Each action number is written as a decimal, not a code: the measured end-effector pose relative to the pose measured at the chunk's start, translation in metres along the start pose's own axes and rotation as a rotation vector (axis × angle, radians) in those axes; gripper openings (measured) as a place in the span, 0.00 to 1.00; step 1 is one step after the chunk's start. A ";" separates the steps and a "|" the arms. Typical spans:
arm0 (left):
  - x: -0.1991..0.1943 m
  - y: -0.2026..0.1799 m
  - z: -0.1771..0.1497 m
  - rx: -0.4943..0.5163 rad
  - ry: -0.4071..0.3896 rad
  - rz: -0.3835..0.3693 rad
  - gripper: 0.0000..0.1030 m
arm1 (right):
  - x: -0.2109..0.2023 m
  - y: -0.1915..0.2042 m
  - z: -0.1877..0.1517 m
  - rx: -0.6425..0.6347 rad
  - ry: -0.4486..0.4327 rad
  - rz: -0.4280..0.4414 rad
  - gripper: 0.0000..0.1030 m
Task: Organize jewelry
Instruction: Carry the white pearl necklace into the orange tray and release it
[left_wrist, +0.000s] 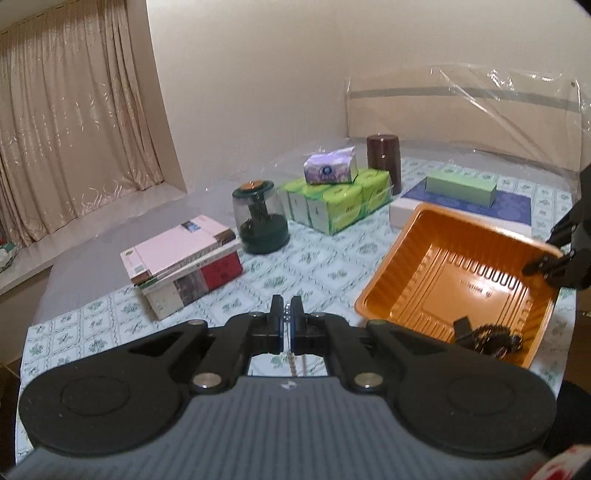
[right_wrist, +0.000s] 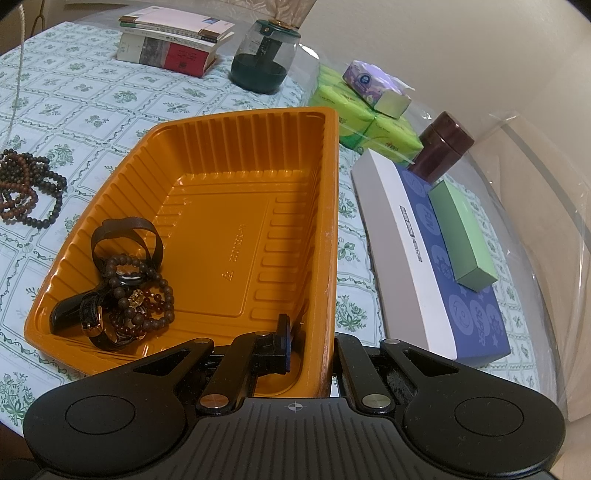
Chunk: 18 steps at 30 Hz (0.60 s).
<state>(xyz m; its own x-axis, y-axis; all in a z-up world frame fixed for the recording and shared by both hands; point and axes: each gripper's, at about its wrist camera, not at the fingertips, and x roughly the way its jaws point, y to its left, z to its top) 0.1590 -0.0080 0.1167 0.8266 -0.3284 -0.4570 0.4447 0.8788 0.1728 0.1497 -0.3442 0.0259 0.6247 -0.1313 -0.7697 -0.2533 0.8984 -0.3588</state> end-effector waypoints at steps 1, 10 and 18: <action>-0.001 0.000 0.003 -0.007 -0.005 -0.009 0.02 | 0.000 0.000 0.000 0.000 0.000 0.001 0.05; 0.002 -0.038 0.029 0.012 -0.050 -0.123 0.02 | 0.000 0.000 0.000 0.000 0.000 0.001 0.05; 0.018 -0.085 0.059 0.039 -0.094 -0.245 0.02 | -0.001 0.001 0.002 -0.001 -0.002 0.003 0.05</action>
<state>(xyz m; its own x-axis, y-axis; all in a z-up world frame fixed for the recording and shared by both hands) 0.1566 -0.1088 0.1452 0.7201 -0.5624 -0.4064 0.6472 0.7556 0.1010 0.1504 -0.3425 0.0277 0.6253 -0.1278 -0.7698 -0.2559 0.8984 -0.3570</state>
